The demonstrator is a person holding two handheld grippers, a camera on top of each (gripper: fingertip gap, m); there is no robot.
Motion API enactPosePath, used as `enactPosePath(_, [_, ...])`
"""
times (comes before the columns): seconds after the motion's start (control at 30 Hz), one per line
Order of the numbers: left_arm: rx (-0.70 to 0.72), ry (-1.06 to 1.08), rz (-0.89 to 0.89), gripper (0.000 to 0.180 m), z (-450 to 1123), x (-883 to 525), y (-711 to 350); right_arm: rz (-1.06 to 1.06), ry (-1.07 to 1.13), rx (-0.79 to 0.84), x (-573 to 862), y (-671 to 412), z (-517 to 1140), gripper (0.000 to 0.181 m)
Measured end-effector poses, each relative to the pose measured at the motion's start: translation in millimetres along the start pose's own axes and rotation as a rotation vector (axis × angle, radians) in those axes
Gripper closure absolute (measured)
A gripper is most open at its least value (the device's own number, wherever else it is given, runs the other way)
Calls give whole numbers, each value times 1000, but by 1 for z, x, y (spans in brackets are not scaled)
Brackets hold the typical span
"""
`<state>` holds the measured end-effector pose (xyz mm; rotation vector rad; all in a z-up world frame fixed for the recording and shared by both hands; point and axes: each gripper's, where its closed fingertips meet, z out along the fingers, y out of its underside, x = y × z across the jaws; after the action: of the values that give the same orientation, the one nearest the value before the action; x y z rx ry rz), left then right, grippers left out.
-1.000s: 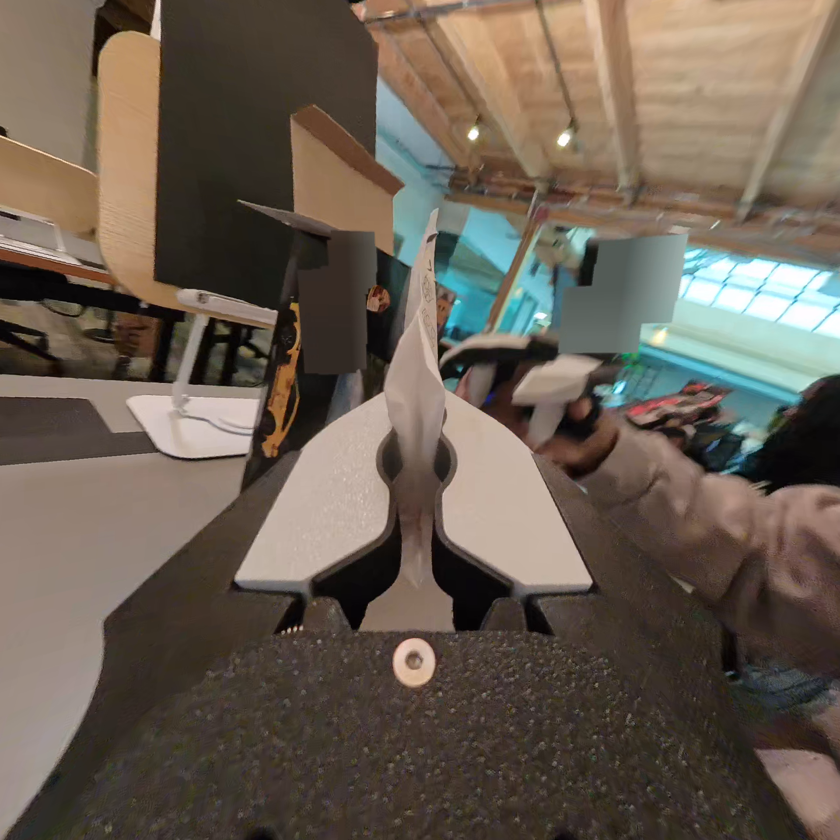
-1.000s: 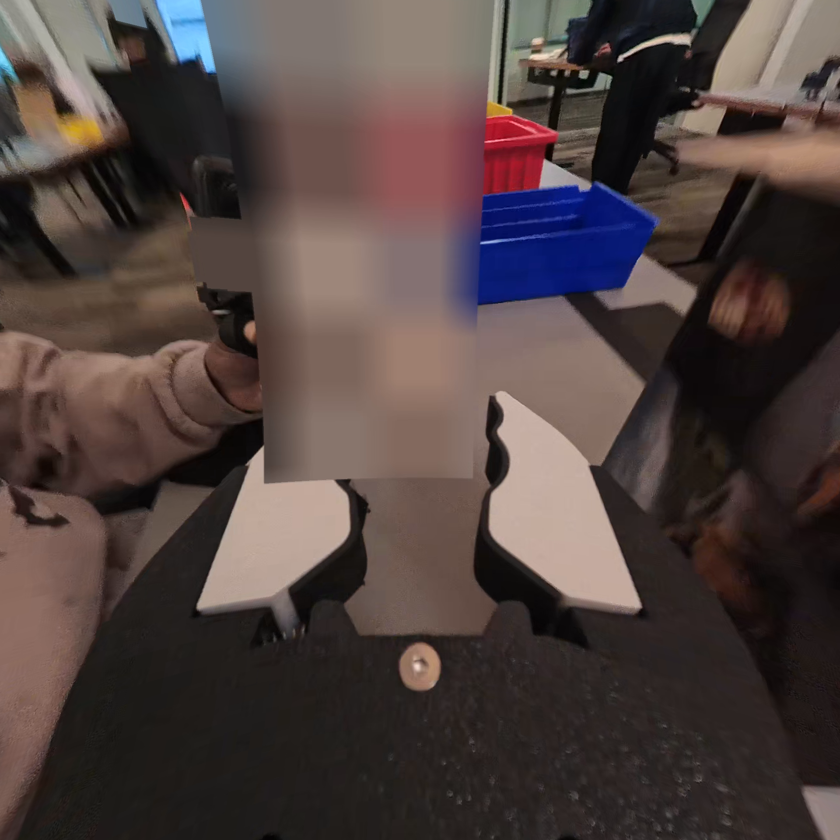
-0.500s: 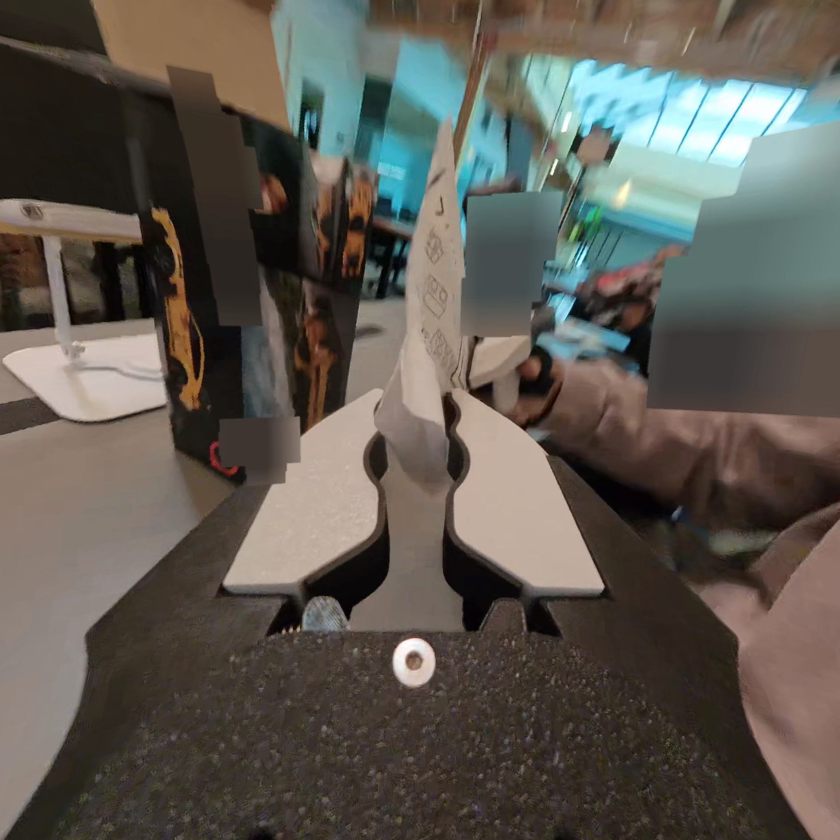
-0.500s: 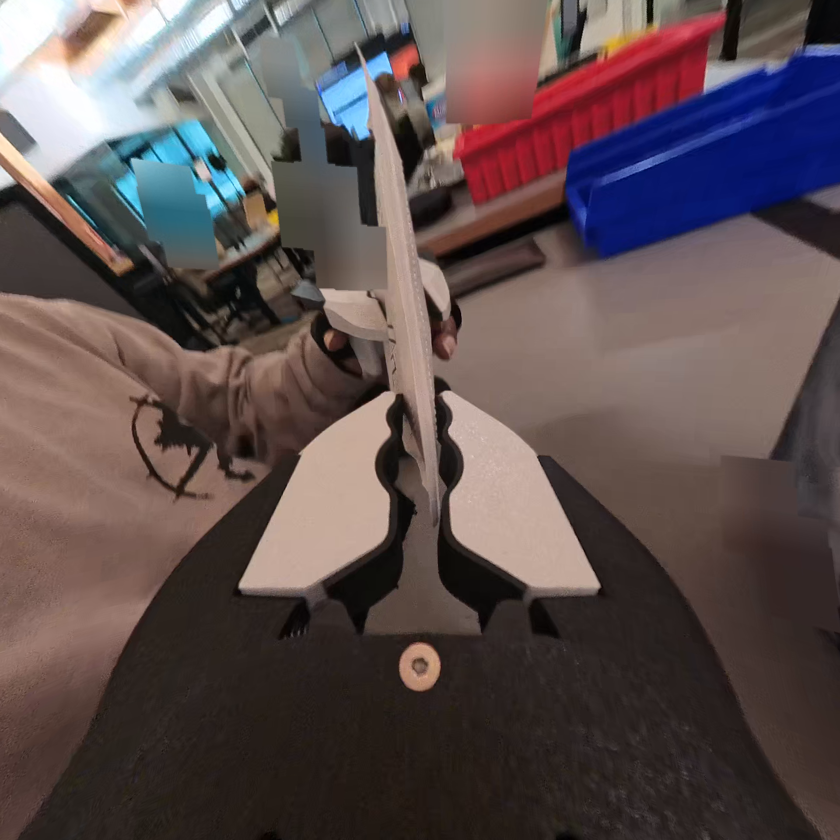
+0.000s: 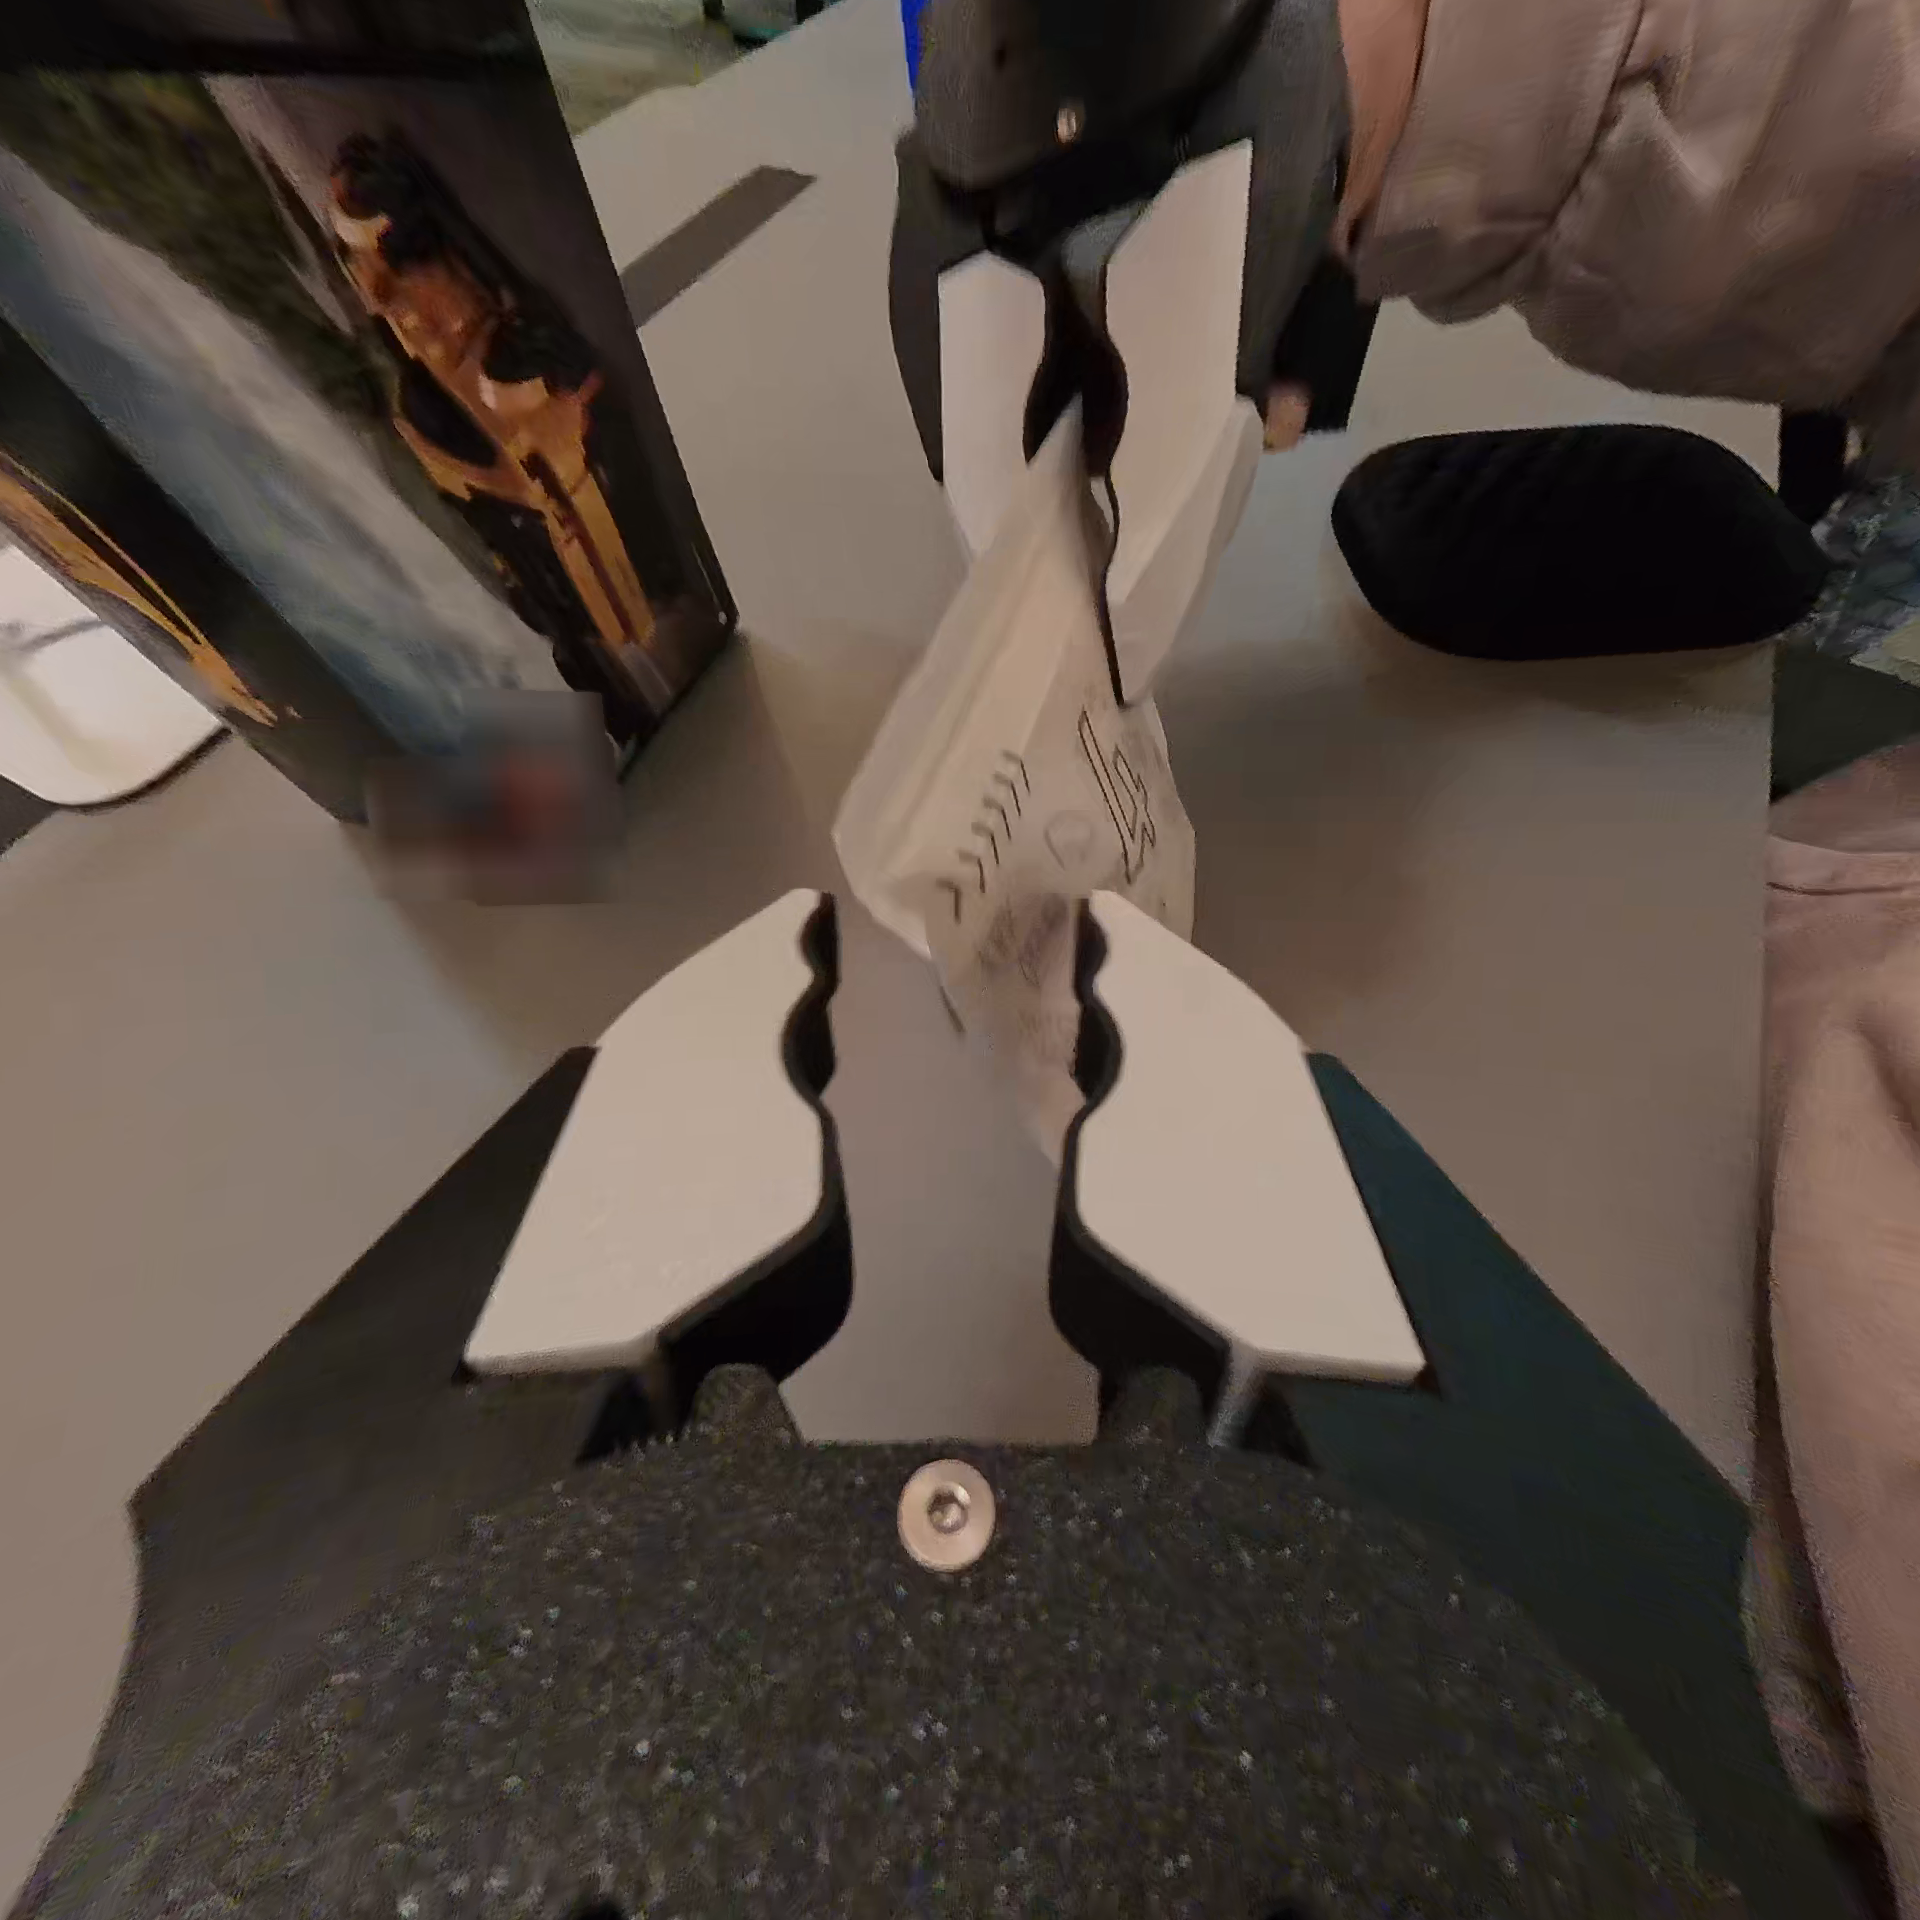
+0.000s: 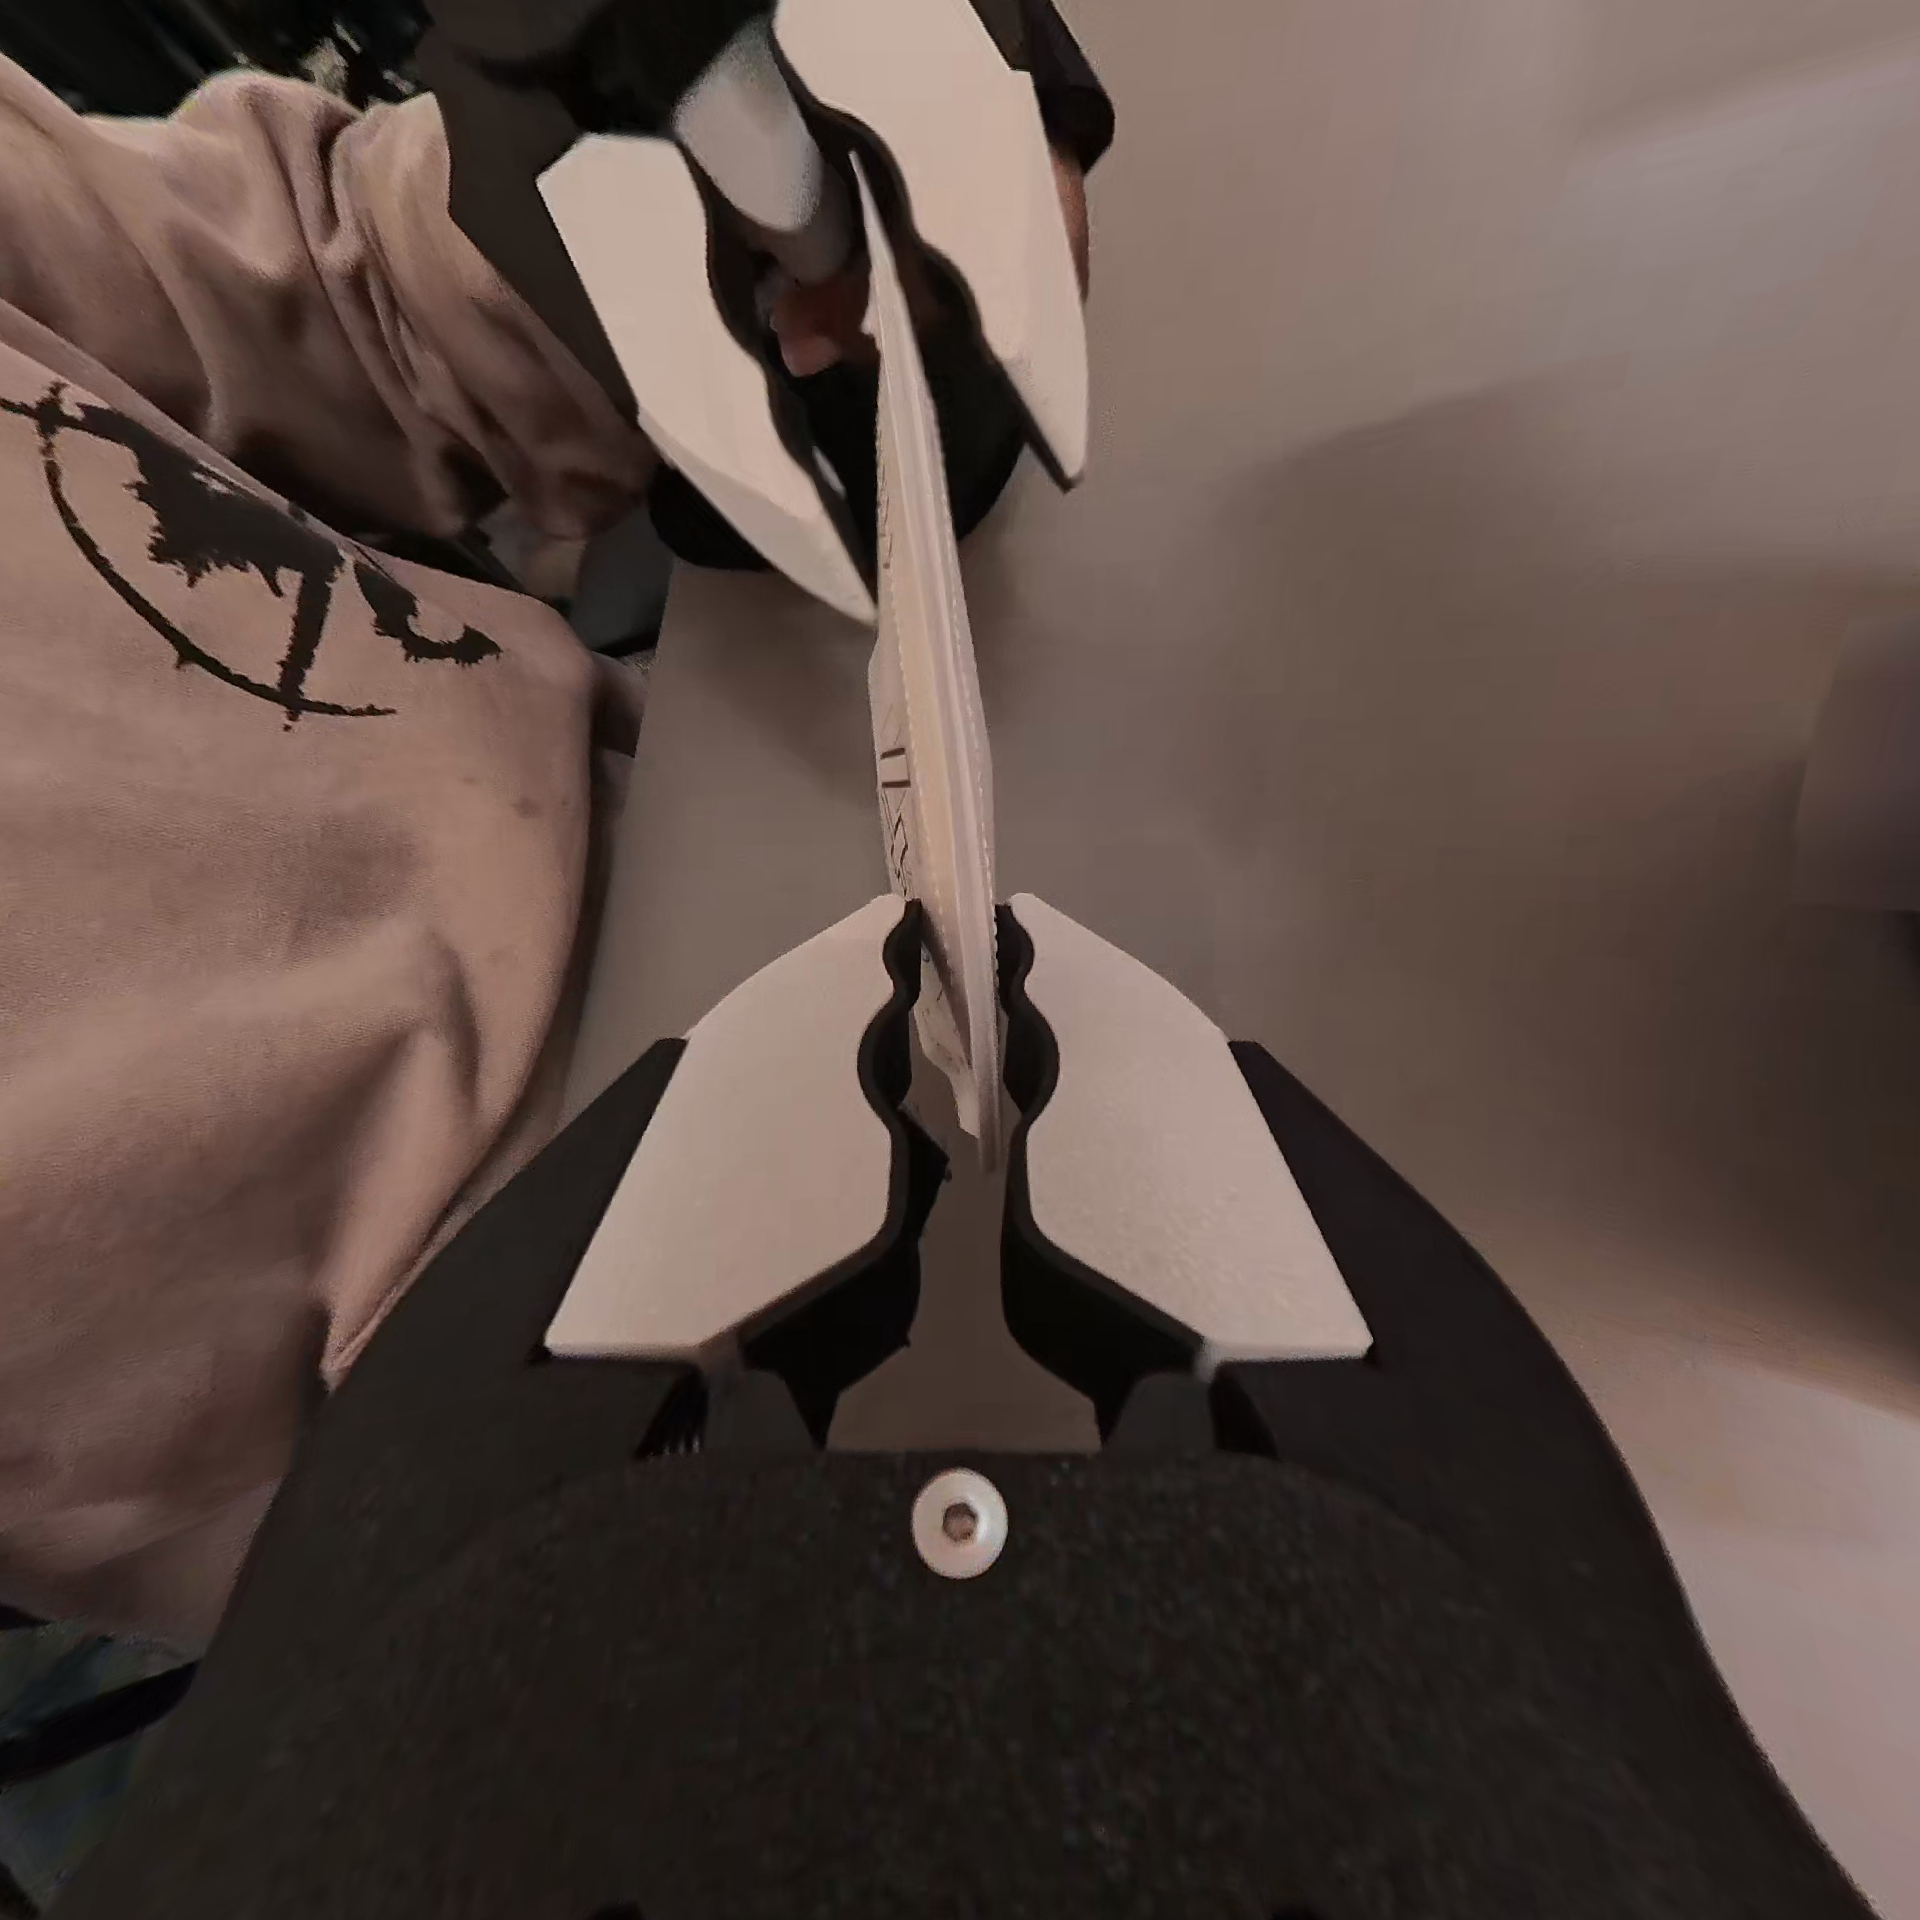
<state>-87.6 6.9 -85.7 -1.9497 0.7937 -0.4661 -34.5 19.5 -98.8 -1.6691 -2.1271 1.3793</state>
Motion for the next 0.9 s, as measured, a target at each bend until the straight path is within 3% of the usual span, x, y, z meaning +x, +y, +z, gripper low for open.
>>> enactPosePath(0.07, [39, 10, -13, 154, 2, 2, -5, -16, 22, -1, 3, 3, 4, 168])
enactPosePath(0.17, [79, -11, -23, 165, 5, -2, -10, -32, 48, 31, 6, 1, 2, 168])
enactPosePath(0.3, [124, -20, -53, 167, 4, -8, -15, -82, 128, 123, 12, -7, -4, 168])
enactPosePath(0.47, [191, 26, -248, 167, -7, -30, -19, -110, 280, 357, 23, -30, -30, 163])
enactPosePath(0.67, [73, -146, -473, 167, -33, -132, 35, -153, 412, 448, 19, -19, -65, 152])
enactPosePath(0.9, [-7, -250, -602, 167, -44, -225, 74, -148, 560, 460, 26, 0, -91, 159])
